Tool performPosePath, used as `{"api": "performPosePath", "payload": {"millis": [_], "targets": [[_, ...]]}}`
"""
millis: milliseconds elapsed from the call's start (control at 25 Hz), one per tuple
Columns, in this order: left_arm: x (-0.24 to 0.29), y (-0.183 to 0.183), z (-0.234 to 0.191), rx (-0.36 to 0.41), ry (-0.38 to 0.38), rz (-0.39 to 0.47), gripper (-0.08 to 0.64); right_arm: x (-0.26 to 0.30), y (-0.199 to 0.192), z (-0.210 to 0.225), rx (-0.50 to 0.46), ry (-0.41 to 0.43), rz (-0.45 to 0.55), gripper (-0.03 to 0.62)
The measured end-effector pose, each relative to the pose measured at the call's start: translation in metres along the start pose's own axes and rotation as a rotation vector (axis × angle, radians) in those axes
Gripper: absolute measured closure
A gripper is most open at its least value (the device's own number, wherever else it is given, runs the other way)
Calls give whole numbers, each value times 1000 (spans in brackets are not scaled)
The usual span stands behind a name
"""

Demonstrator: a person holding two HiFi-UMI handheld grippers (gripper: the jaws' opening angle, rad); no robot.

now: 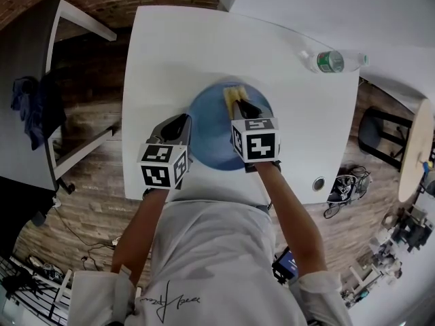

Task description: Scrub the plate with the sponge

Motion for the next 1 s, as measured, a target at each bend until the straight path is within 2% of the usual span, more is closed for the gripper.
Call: {"api": "performPosePath", "payload": {"millis": [520, 1000], "targets": [[-1, 0, 0, -10, 7, 2, 523, 6, 6, -16, -83, 11, -6, 566], [-1, 1, -1, -18, 13, 3, 523, 8, 8, -23, -104, 23, -8, 566]]}}
Point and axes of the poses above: the fingertips, and each gripper's own axes: x forward along the fingers, z to its right, y out of its top, the point moved 7 cm from there along -x, backward along the fingers, and after that the axes turned 2 degrees about y, right-handed, at the moved point
